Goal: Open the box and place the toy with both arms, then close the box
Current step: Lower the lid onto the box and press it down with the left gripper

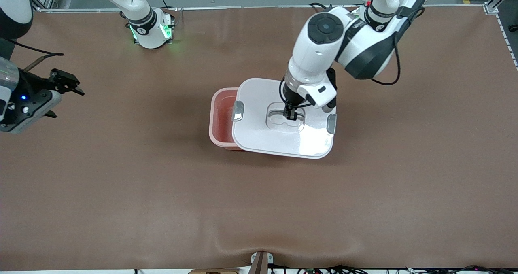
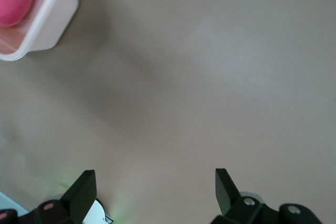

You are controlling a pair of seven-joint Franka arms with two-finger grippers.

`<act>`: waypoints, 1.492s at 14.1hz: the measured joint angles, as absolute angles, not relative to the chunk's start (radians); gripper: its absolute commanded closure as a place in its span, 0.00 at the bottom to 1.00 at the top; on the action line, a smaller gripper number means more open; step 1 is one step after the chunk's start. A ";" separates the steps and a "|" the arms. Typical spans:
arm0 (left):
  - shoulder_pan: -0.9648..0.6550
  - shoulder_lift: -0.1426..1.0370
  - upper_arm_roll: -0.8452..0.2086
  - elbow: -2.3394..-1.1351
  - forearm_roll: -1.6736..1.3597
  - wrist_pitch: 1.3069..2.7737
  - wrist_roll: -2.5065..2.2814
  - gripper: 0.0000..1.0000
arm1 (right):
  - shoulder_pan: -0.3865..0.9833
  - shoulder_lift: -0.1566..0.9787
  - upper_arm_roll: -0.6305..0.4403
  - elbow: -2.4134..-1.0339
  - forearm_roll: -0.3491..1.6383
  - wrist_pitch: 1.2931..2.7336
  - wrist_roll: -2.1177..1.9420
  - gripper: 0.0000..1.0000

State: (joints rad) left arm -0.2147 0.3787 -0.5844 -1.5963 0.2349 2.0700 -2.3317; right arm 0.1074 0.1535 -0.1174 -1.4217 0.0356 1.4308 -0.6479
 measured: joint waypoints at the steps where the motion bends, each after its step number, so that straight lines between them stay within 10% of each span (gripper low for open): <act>1: -0.237 0.390 -0.584 -1.597 0.294 2.076 -2.383 1.00 | 0.107 0.144 -0.117 -1.423 0.029 1.446 -0.587 0.00; 21: -0.486 0.592 -0.576 -1.522 0.679 2.132 -2.750 1.00 | -0.038 0.011 -0.094 -1.550 0.024 1.522 -0.061 0.00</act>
